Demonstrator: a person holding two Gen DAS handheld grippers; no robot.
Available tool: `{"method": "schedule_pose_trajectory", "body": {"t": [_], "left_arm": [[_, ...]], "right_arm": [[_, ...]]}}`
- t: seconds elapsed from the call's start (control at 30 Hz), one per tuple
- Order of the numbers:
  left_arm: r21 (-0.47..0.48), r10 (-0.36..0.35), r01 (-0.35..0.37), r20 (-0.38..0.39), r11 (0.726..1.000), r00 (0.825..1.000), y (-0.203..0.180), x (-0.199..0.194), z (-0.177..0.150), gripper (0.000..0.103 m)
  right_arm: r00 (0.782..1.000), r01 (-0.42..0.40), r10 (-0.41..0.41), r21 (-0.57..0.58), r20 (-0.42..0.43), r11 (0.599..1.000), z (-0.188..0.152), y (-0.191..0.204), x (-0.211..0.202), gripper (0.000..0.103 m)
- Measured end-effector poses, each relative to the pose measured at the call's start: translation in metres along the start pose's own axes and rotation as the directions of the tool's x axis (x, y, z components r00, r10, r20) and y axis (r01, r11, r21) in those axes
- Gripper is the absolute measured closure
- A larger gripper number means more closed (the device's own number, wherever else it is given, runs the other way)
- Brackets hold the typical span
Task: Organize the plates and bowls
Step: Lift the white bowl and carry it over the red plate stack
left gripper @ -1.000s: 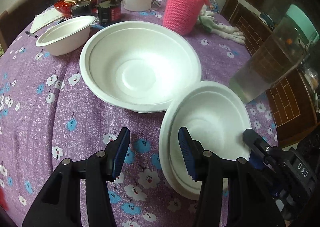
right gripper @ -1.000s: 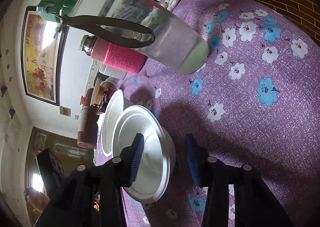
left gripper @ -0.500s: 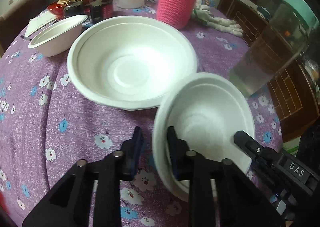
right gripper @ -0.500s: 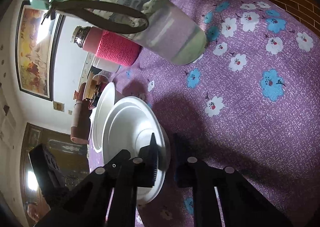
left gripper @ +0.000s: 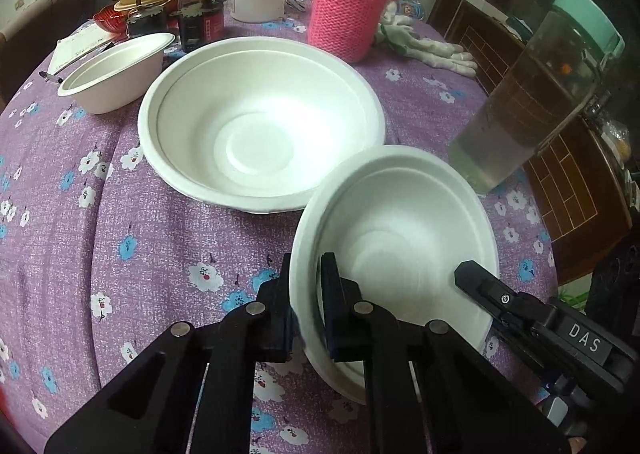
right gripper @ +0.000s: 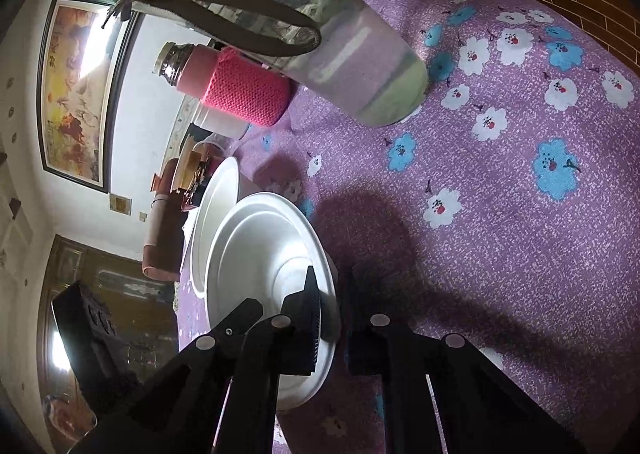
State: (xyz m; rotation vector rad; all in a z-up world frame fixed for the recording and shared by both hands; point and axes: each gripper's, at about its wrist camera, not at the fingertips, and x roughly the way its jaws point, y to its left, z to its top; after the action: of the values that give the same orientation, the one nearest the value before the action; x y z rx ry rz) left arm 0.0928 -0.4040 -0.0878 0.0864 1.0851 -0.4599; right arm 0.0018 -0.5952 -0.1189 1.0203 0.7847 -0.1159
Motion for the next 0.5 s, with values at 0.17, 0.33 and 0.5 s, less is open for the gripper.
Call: {"method": "schedule_pose_trajectory", "body": {"t": [0.17,0.33,0.5], "left_arm": [[-0.006,-0.01,0.01,0.009,1.0,1.0,0.007,-0.008,-0.004,0.094],[-0.024,-0.023,0.023,0.006,0.999,1.0,0.02,-0.013,-0.007,0.094],[-0.027,-0.023,0.024,0.019,0.999,1.0,0.033,-0.024,-0.015,0.094]], "right_arm": [[1.0,-0.016,0.016,-0.02,-0.002,1.0,-0.004,0.003,0.0,0.094],[0.999,-0.034,0.033,-0.035,-0.022,0.999,-0.012,0.009,0.005,0.094],[0.999,-0.033,0.032,-0.053,-0.016,0.998,-0.023,0.021,0.004,0.094]]}}
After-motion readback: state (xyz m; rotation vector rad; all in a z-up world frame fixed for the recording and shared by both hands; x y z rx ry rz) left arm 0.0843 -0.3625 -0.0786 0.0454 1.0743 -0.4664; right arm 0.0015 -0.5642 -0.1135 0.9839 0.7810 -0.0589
